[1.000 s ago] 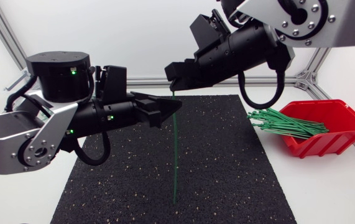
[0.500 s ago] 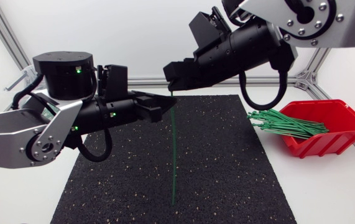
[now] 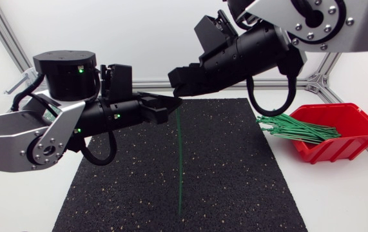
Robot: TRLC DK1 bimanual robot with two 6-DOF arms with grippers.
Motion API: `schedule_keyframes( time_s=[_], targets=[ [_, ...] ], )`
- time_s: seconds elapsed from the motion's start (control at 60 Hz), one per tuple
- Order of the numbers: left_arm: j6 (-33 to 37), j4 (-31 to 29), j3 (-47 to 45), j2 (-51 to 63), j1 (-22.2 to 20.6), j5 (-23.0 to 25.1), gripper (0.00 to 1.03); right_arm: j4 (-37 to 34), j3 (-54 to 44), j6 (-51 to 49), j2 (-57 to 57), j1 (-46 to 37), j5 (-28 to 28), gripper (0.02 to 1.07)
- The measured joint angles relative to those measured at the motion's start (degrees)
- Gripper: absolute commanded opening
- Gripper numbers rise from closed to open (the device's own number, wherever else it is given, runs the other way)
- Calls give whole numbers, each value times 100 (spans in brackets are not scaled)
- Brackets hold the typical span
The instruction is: Take a green cable tie from the red box, thread the tail through the head to close it, then place it in the transparent bin on the left.
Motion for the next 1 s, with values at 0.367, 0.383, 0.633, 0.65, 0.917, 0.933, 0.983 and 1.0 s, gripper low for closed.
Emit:
schedule_keyframes(
  time_s=[0.367, 0.383, 0.633, 0.65, 0.917, 0.933, 0.983, 1.0],
  targets=[
    [0, -22, 0, 0, 0, 7, 7, 4, 0, 0, 0, 9, 20, 8],
    [0, -22, 0, 0, 0, 7, 7, 9, 0, 0, 0, 9, 20, 8],
    [0, -107, 33, 0, -17, 7, 7, 35, -11, 0, 0, 9, 66, 8],
    [0, -111, 33, 0, -17, 7, 7, 35, -11, 0, 0, 9, 66, 8],
    [0, -216, 33, 0, -17, 7, 8, 98, -70, 0, -4, 31, 146, 8],
    [2, -216, 33, 0, -17, 7, 8, 103, -72, 0, -4, 31, 149, 8],
    [2, -219, 33, 0, -17, 4, 8, 125, -74, 0, -4, 31, 149, 8],
    [0, -219, 33, 0, -17, 4, 8, 125, -74, 0, -4, 31, 149, 8]
  ],
)
